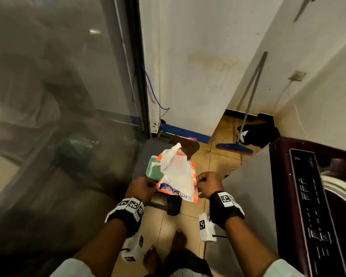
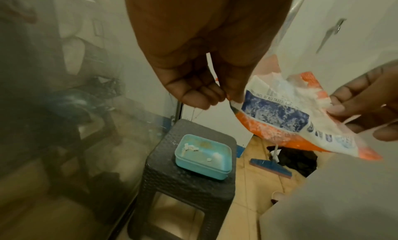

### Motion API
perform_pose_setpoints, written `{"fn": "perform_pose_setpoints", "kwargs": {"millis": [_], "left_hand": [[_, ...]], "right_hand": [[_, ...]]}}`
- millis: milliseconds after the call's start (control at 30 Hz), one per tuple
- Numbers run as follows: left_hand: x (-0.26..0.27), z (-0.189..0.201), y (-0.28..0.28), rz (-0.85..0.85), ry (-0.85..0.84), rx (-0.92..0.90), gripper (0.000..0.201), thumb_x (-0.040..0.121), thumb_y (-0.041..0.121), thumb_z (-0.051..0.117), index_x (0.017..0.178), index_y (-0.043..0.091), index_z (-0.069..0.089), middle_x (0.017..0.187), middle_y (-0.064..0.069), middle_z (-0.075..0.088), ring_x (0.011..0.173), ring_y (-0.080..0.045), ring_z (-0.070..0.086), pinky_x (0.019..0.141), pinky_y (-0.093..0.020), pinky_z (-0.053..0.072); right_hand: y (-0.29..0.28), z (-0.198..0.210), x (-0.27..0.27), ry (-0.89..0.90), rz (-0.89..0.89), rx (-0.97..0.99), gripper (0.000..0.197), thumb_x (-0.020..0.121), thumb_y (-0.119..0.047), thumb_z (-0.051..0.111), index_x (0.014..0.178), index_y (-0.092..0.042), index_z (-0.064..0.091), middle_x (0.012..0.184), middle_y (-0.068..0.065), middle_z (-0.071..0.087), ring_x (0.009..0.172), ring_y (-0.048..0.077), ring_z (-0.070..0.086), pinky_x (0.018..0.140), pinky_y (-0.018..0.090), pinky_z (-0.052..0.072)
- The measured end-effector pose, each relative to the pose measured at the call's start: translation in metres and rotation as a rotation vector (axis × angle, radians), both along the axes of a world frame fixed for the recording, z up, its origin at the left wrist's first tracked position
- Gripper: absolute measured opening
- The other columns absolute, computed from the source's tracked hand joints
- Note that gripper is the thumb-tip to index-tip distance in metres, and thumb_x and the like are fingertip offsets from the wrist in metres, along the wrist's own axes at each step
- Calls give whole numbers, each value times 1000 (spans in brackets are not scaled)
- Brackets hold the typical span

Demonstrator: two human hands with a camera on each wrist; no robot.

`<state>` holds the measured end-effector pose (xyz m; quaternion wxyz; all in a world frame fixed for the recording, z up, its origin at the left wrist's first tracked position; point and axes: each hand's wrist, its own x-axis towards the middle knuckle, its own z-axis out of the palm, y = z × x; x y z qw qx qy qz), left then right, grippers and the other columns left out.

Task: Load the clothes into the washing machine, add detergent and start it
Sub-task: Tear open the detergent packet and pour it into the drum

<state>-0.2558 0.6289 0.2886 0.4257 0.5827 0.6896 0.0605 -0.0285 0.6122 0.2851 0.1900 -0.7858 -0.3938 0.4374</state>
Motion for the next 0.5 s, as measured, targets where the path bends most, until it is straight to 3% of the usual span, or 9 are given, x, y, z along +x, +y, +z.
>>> {"fn": "perform_pose_setpoints", "kwargs": {"millis": [133,200,333,500], "left_hand": [[4,-28,39,-27,223,-101,36,82,48,64,108,25,72,109,-8,69,102,-30,65,86,-35,53],[8,-46,62,-52,280,-134,32,84,45,62,107,25,71,110,-9,69,102,-31,65,86,-37,53],[15,-99,113,-73,344,-139,25,86,41,62,99,22,72,108,-12,69,100,-33,65,83,-38,54],[19,-163,148,-97,410,-160,28,90,38,57,106,19,70,111,-17,66,101,-38,63,81,-40,51]], "right_hand": [[47,-46,-6,-72,40,-35,24,72,-5,54,59,-23,63,79,8,72,74,34,68,70,45,60],[70,-65,-9,-97,51,-45,23,75,-5,55,65,-22,66,84,8,73,77,34,68,74,38,58],[117,-122,-9,-90,33,-62,23,77,-5,56,65,-22,66,86,10,73,82,34,67,77,37,57],[148,-194,-18,-104,67,-103,22,79,-8,57,87,-16,76,97,8,74,93,31,67,81,30,52]]}}
